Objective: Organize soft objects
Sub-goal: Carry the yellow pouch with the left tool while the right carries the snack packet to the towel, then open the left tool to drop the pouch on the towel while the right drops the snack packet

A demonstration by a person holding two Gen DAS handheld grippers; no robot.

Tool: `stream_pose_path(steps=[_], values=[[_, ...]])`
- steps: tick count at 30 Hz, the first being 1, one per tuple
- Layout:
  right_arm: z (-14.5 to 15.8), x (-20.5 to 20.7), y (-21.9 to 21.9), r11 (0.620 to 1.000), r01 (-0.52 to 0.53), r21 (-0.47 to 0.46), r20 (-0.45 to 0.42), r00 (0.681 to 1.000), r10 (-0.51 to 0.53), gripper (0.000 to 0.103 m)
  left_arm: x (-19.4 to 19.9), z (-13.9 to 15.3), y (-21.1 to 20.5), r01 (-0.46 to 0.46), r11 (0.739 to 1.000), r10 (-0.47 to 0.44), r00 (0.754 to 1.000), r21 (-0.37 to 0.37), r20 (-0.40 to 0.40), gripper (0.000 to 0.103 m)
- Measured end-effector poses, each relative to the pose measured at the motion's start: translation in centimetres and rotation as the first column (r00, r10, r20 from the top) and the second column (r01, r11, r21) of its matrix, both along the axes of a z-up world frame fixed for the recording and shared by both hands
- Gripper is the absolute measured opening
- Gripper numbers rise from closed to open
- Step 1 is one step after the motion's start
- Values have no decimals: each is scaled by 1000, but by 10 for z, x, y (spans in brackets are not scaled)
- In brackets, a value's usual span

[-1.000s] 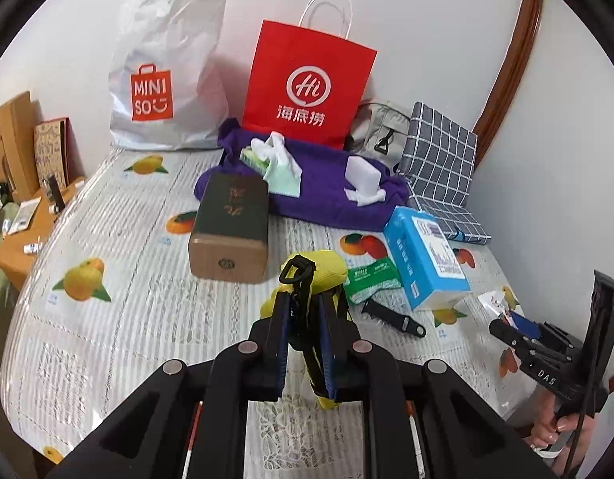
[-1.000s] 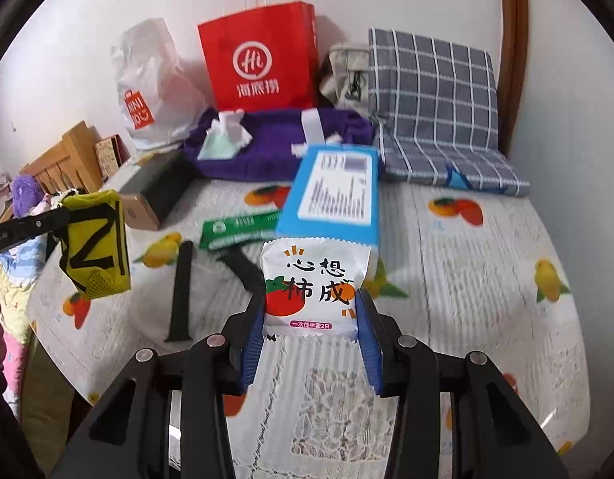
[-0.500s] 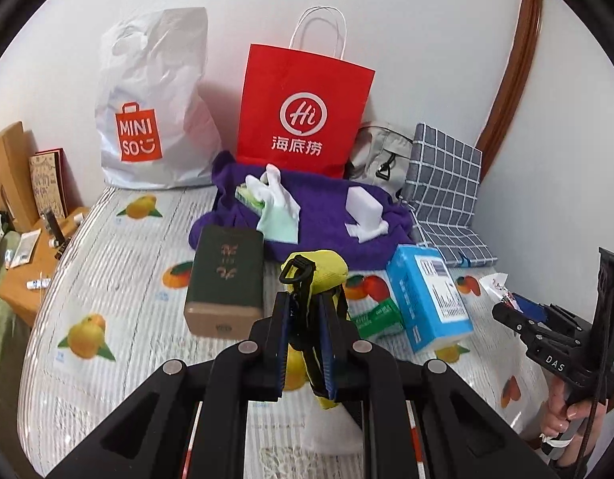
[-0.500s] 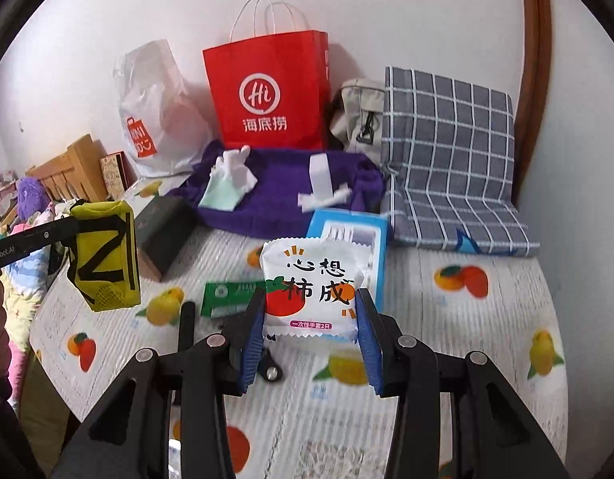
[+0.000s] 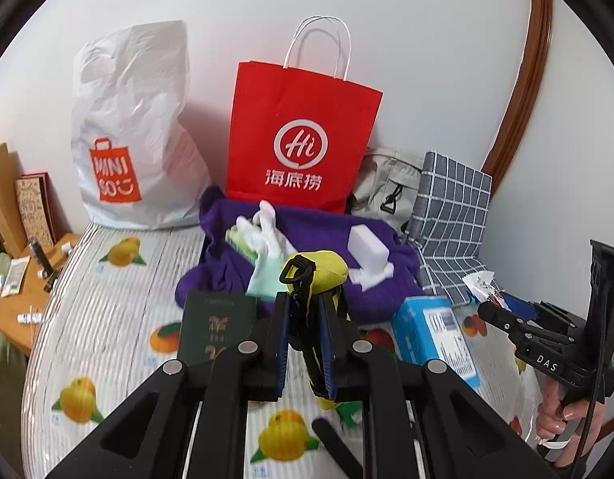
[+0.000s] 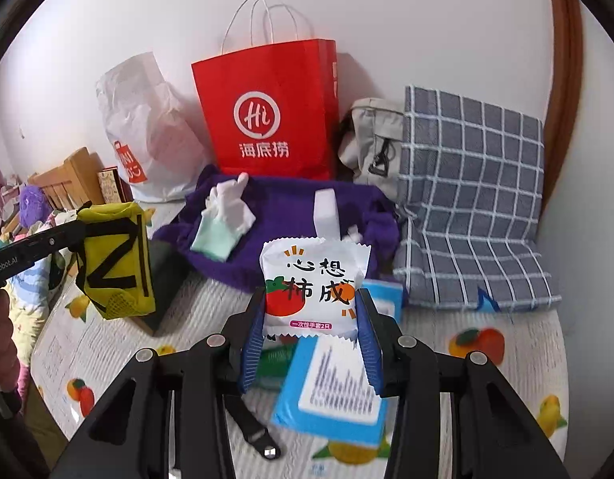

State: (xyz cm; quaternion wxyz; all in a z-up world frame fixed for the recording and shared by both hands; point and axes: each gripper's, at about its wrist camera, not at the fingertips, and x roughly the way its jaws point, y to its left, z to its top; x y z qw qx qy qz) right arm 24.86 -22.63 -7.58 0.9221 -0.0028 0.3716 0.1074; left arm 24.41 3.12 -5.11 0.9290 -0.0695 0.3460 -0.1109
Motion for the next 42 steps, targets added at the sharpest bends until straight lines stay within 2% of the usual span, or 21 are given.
stream_pose_path(steps=[7, 16, 26, 31, 36, 42], values=[[3, 36, 8, 1000, -2, -10, 1, 1000, 2, 42, 32, 0, -3, 5, 1000, -6, 1000, 18, 9, 14], [0, 81, 11, 1000, -10, -2, -7, 1000, 10, 43, 75, -5, -7, 13, 1000, -13, 1000, -3, 5, 14], [-17, 127, 7, 1000, -14, -24, -33, 999, 13, 43, 122, -17, -17, 14, 1000, -14, 1000, -11, -13, 14], [-30, 139, 7, 999, -23, -27, -53, 998, 22, 43, 143, -27, -22, 6, 1000, -6, 999, -8, -33, 14], [-45, 148, 11, 996, -70, -53, -106, 992, 64, 43, 165, -47, -16, -16, 999, 13, 997, -41, -74, 14], [-59, 153, 8, 994, -106, -25, -161, 982, 100, 43, 181, -67, -15, -8, 999, 1, 991, -50, -133, 14]])
